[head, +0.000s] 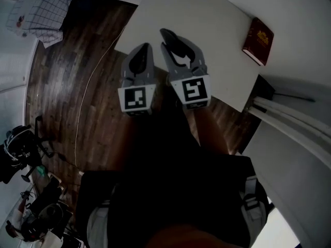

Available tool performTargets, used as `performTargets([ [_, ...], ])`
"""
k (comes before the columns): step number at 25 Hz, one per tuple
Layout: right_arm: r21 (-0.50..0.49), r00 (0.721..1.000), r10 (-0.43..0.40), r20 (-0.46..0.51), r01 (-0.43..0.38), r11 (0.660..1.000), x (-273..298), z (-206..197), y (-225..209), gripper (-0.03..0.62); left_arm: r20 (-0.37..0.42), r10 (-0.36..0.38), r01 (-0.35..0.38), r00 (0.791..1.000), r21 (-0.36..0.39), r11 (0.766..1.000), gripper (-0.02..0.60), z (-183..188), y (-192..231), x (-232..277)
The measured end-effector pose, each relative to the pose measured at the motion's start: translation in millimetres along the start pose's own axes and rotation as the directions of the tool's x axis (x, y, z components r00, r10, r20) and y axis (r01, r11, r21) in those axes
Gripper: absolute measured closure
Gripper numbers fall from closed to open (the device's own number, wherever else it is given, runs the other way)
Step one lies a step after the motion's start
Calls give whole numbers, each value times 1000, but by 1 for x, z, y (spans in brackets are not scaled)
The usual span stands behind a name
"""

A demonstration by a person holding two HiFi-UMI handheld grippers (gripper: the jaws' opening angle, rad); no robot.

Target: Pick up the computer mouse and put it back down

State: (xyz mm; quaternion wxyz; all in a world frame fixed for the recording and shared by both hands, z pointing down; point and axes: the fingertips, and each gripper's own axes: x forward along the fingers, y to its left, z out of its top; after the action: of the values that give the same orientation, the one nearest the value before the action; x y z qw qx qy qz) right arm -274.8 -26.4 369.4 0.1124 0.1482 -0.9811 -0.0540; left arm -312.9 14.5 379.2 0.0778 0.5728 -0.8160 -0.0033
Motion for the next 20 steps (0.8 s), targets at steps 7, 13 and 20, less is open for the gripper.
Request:
performTargets([
  [7,15,991,-103,80,103,995,-65,31,24,442,76,-90,87,993,40,995,581,31,-23,-56],
  [13,3,981,-171,97,171,985,-112,43,23,442,110,-145,141,983,40,989,581,46,-55,-77],
  [20,6,975,-181,130,182,983,-160,48,0,442,122,-163,157,979,53,986,581,58,-109,-83],
])
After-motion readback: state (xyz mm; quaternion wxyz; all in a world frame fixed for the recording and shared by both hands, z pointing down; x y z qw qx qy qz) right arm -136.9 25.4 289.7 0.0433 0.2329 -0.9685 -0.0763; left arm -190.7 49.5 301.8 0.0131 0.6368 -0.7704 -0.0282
